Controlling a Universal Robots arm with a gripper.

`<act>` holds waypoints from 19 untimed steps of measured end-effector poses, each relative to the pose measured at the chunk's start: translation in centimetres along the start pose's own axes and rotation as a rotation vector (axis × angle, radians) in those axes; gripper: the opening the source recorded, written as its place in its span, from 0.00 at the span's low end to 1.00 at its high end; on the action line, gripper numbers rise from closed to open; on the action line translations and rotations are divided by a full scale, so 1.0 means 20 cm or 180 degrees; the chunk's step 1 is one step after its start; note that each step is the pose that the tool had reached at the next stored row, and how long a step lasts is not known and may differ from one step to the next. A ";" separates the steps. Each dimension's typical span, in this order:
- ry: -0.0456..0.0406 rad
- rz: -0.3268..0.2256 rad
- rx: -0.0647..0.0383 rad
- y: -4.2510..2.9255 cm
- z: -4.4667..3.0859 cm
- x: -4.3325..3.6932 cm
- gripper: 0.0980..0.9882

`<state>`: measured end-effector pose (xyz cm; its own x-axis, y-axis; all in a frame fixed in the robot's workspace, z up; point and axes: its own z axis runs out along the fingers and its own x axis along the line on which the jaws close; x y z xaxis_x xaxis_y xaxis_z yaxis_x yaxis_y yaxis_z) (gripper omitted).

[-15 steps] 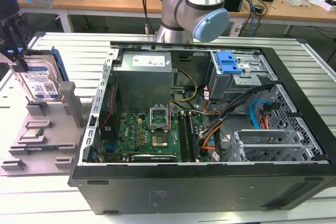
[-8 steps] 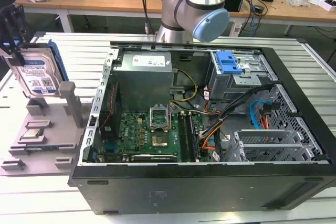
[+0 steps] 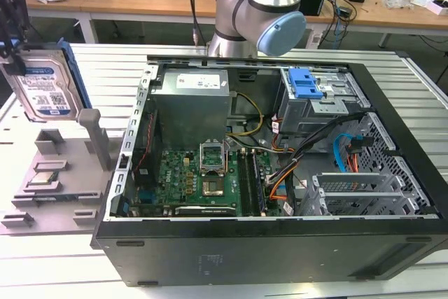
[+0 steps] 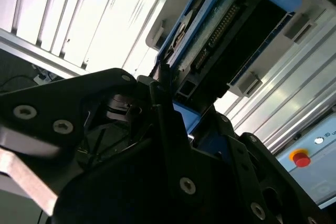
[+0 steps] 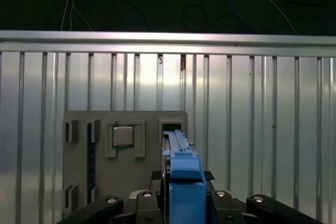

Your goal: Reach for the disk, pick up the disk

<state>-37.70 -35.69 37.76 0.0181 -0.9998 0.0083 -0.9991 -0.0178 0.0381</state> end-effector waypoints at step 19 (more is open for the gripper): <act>0.0000 0.0000 0.0000 0.008 -0.237 -0.002 0.30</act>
<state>-37.68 -35.61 42.50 0.0181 -0.9998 0.0083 -0.9991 -0.0178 0.0381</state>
